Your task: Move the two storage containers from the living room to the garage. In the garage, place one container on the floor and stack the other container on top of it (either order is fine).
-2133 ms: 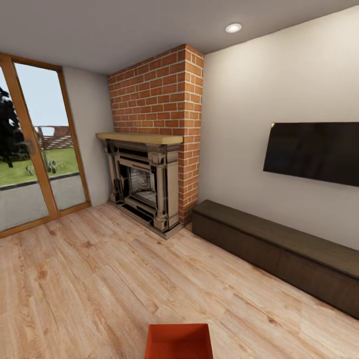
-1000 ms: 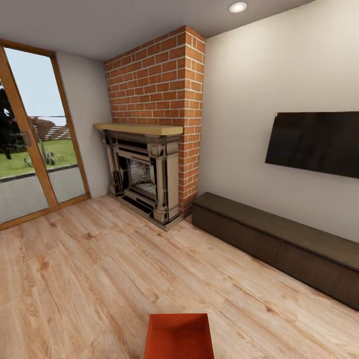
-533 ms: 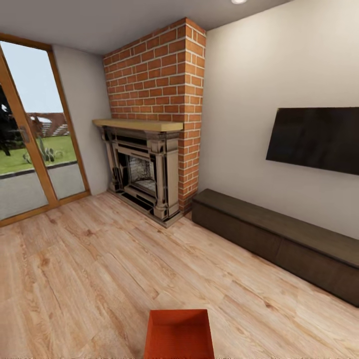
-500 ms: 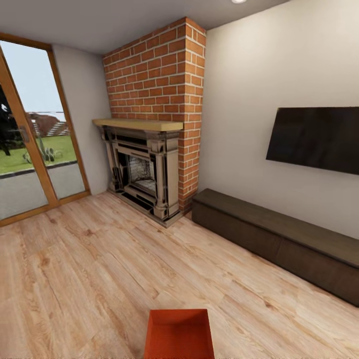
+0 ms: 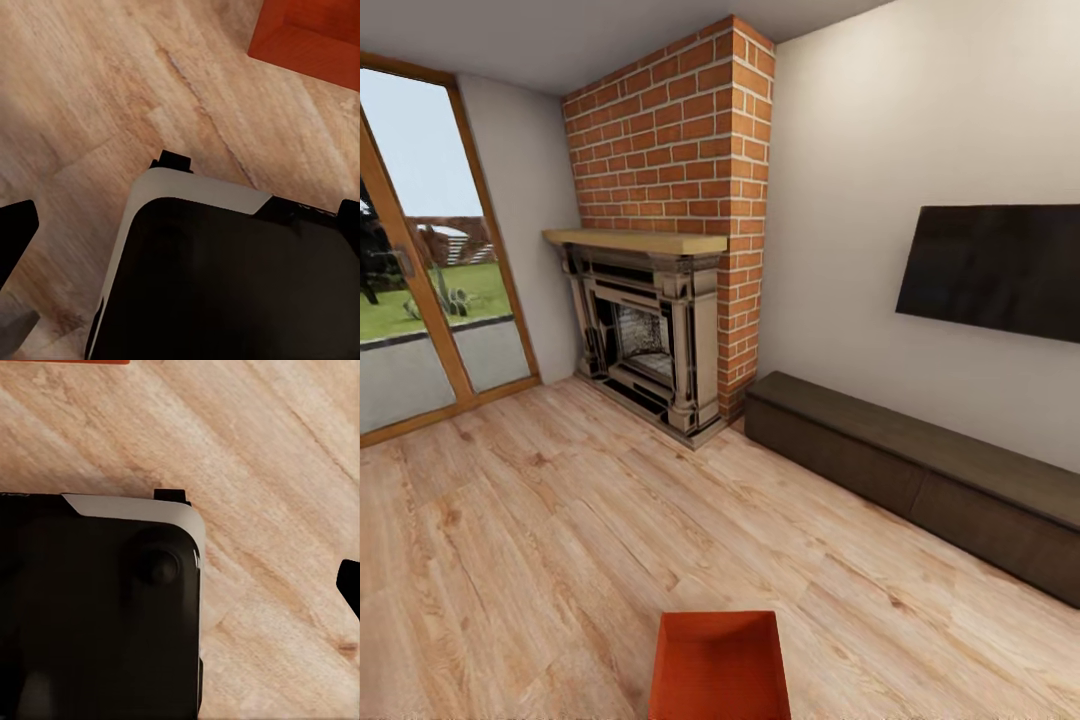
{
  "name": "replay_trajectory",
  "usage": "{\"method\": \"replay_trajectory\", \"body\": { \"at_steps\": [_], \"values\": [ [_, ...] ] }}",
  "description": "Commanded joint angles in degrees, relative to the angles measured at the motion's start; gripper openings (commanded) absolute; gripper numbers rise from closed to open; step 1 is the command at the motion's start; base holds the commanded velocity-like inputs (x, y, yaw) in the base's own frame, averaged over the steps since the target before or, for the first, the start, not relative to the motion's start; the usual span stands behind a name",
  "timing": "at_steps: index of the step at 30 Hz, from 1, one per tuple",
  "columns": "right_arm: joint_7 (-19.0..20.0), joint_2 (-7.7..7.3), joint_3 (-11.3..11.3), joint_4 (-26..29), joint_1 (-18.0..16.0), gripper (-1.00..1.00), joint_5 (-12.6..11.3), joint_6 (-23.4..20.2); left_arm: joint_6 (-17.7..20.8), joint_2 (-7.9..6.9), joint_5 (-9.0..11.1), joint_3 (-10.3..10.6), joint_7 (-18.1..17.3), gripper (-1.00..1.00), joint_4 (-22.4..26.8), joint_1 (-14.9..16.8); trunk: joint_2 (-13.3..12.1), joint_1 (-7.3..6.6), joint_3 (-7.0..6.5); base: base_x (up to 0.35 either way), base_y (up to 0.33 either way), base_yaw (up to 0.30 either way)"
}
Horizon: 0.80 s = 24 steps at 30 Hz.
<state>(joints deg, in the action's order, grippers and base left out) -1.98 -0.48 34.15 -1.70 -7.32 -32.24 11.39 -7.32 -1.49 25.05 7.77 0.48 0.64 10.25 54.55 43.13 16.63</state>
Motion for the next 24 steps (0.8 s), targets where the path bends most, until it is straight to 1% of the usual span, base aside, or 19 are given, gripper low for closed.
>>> {"method": "replay_trajectory", "body": {
  "at_steps": [1,24],
  "values": [
    [0.0,0.04,0.5,-0.1,-0.1,1.0,-0.3,0.2,-0.2,0.0,0.4,0.5,0.1,1.0,0.0,0.0,0.0,0.0,0.16,0.0,0.0,0.0],
    [0.0,0.04,0.5,-0.1,-0.1,1.0,-0.3,0.2,-0.2,0.0,0.4,0.5,0.1,1.0,0.0,0.0,0.0,0.0,2.28,0.0,0.0,0.0]
  ]
}}
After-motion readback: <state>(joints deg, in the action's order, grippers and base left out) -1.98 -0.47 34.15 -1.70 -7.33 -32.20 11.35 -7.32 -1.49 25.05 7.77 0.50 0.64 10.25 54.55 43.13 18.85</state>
